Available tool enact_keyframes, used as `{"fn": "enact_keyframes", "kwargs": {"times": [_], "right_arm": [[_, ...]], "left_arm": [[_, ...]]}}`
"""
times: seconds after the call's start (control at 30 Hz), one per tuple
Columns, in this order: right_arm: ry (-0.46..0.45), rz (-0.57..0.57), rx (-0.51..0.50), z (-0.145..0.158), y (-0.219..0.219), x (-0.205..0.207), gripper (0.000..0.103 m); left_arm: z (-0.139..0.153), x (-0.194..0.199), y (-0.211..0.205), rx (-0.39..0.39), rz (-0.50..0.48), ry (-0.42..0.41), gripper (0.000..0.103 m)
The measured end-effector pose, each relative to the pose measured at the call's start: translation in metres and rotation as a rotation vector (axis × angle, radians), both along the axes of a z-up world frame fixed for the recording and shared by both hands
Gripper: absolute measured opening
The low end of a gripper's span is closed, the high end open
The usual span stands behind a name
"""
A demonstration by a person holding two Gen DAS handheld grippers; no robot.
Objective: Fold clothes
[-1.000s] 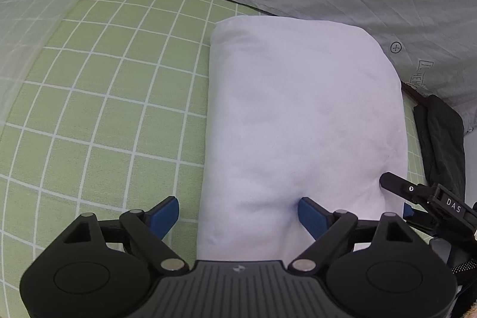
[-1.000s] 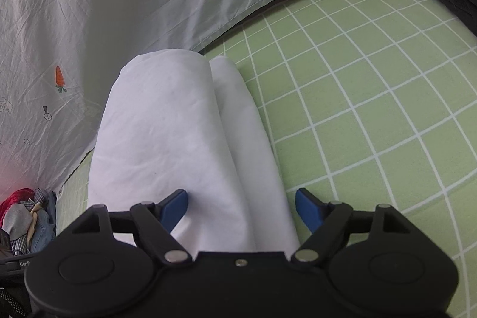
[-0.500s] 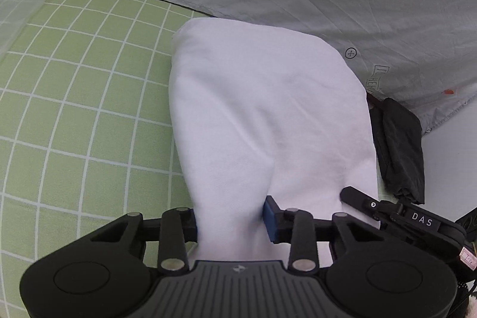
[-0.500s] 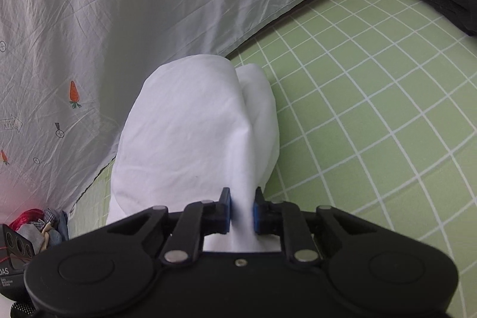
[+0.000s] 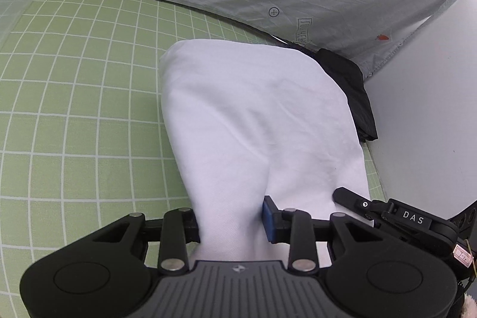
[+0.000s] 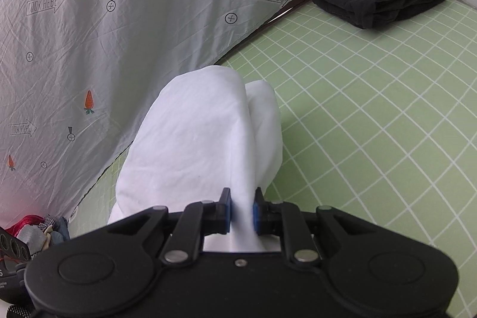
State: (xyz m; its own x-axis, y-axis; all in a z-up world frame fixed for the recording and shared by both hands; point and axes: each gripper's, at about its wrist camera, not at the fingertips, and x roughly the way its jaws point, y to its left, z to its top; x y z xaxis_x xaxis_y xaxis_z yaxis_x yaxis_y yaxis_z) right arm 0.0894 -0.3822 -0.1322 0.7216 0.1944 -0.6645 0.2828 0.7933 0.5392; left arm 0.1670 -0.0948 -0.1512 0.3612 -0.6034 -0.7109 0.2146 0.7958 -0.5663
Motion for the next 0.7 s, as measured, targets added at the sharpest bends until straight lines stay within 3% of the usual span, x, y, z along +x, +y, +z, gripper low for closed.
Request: {"fn": "enact_keyframes", "kwargs": {"times": [0.37, 0.7], "right_arm": [[-0.016, -0.125, -0.012, 0.01, -0.076, -0.055, 0.015], [-0.074, -0.07, -0.107, 0.041, -0.228, -0.014, 0.015]], "left_arm": [[0.009, -0.019, -0.096, 0.006, -0.112, -0.01, 0.035], [0.029, 0.007, -0.247, -0.06, -0.037, -0.046, 0.035]]}}
